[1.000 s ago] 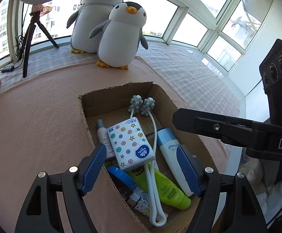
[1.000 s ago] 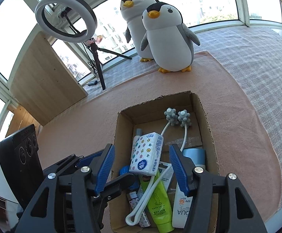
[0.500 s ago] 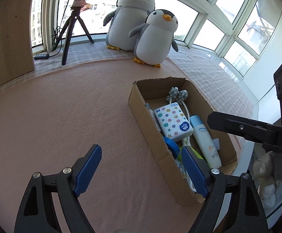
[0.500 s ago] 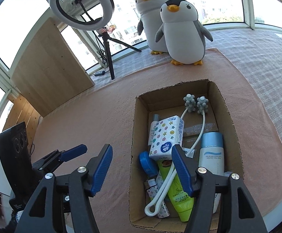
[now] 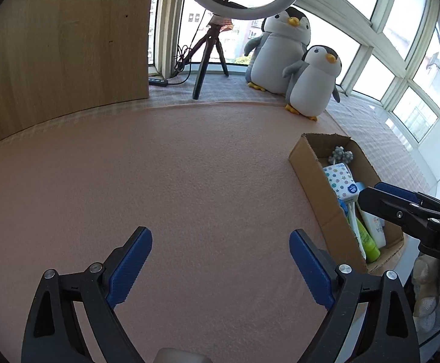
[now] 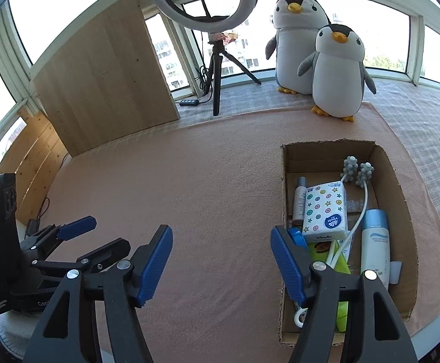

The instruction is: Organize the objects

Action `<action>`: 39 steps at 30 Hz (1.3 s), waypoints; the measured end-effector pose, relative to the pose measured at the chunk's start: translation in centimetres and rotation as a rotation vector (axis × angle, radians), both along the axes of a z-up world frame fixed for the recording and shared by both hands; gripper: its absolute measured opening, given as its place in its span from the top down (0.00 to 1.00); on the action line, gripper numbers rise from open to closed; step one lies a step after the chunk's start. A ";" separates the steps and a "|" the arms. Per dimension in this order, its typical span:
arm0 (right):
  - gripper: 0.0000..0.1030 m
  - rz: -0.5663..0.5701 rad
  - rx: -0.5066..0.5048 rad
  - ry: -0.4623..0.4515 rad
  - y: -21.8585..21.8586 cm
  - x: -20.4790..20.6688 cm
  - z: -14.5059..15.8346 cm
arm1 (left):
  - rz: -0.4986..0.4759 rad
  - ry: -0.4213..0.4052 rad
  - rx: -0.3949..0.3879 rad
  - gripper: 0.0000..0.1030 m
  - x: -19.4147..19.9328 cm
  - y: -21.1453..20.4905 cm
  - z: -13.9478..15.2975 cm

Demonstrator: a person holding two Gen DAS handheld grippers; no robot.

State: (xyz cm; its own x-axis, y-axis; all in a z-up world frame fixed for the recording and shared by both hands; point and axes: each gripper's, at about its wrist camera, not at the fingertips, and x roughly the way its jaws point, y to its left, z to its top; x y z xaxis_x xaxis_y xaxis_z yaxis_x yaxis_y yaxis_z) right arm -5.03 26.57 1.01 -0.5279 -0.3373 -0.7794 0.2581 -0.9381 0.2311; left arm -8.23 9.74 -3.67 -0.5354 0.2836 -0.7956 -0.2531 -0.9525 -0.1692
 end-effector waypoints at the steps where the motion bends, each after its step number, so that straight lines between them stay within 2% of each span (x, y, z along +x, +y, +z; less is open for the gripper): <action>1: 0.38 0.010 0.006 0.002 -0.7 0.2 0.0 | 0.019 0.009 -0.006 0.08 0.3 -0.8 0.2; 8: 0.38 0.059 0.054 0.014 -4.9 1.1 -0.8 | 0.104 0.031 -0.026 0.05 1.9 -5.7 1.0; 16: 0.38 0.101 0.063 -0.001 -7.5 2.3 -1.9 | 0.154 0.005 -0.017 0.04 3.3 -9.4 0.3; 31: 0.38 0.110 0.074 -0.006 -8.6 3.0 -2.4 | 0.209 -0.011 -0.038 0.04 4.3 -11.2 -0.7; 39: 0.37 0.110 0.076 -0.023 -8.7 3.2 -2.9 | 0.208 -0.015 -0.045 0.04 4.1 -11.0 -0.8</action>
